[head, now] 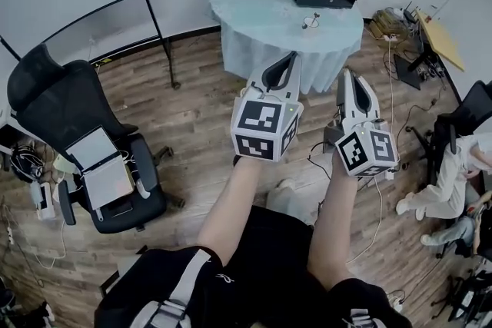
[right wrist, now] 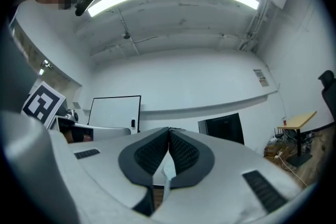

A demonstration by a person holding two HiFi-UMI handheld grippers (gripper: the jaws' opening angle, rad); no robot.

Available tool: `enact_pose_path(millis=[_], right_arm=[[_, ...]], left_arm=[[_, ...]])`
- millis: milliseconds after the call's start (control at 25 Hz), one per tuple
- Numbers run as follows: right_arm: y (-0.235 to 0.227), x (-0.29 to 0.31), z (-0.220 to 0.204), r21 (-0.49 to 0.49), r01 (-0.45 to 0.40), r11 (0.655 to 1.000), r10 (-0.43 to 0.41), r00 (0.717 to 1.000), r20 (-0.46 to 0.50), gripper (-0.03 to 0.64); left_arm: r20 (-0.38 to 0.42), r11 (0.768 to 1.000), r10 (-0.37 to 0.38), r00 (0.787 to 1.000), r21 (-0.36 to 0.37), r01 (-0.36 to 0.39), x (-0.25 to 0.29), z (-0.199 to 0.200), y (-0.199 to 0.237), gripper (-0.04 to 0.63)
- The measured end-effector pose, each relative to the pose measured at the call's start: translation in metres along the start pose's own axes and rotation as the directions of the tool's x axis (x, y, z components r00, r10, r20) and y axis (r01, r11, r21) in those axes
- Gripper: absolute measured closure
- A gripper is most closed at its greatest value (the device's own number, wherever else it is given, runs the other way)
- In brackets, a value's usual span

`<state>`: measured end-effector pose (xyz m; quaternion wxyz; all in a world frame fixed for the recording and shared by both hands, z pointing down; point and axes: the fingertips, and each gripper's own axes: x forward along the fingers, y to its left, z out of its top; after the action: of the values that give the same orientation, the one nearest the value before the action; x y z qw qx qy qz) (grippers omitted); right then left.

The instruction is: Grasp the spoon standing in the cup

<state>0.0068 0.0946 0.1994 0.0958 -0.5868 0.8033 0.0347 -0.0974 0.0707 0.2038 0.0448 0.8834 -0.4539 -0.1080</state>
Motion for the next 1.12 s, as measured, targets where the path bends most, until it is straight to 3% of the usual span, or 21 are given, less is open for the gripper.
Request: enact_pose_path(millis=[400, 600, 1000, 1120], right_arm=[[-0.020, 0.039, 0.001, -0.025, -0.014, 1.000, 0.014, 1.000, 0.026, 0.612], [-0.035, 0.061, -0.003, -0.019, -0.017, 1.000, 0.017, 1.000, 0.022, 0.612], [-0.080, 0.115, -0.047, 0.006, -0.024, 1.000, 0.025, 0.997, -0.068, 0.612], [-0.094, 0.135, -0.069, 0.023, -0.034, 0.999, 0.036, 0.993, -0.114, 0.612]], left_arm=[[0.071, 0.999, 0.039, 0.997, 0.002, -0.039, 0.029, 0.014, 0.035, 0.595], [0.063, 0.999, 0.035, 0.997, 0.004, -0.036, 0.055, 0.011, 0.041, 0.595], [-0.013, 0.996, 0.069, 0.998, -0.057, -0.069, 0.121, -0.039, 0.070, 0.595], [-0.047, 0.991, 0.048, 0.998, -0.119, -0.053, 0.149, -0.068, 0.077, 0.595]])
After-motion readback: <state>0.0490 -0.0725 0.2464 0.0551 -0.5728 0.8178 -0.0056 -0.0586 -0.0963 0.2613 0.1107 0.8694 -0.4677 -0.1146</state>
